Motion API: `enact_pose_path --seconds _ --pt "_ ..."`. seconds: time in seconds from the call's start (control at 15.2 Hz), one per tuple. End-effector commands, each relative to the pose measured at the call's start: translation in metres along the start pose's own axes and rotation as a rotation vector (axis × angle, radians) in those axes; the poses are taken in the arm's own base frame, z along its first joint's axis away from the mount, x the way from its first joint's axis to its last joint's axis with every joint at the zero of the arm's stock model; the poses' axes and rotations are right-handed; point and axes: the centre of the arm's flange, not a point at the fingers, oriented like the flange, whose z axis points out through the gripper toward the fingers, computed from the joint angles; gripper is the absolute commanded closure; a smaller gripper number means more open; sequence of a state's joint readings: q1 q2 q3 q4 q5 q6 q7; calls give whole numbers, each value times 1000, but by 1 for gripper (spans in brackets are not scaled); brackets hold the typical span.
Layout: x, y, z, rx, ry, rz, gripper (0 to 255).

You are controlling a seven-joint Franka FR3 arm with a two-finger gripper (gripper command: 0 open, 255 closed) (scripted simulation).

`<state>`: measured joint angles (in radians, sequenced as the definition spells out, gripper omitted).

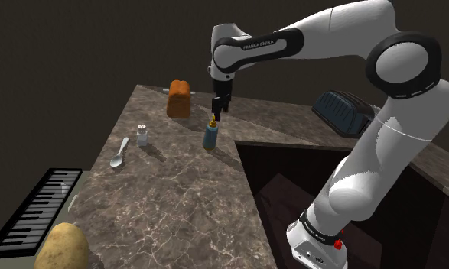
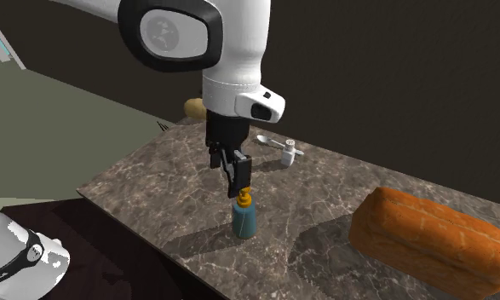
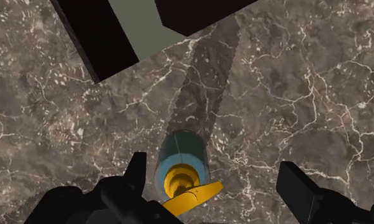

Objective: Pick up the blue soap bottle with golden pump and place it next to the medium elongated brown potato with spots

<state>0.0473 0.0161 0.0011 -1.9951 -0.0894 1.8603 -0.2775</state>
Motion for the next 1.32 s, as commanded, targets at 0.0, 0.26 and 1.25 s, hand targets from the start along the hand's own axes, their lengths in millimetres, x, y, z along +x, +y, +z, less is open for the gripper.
enact_pose_path --seconds 0.0,0.26,1.25 --pt "25 1 14 -14 -19 -34 0" --pt "74 4 43 -41 -56 -100 0" --pt "76 6 86 -43 -59 -105 0"
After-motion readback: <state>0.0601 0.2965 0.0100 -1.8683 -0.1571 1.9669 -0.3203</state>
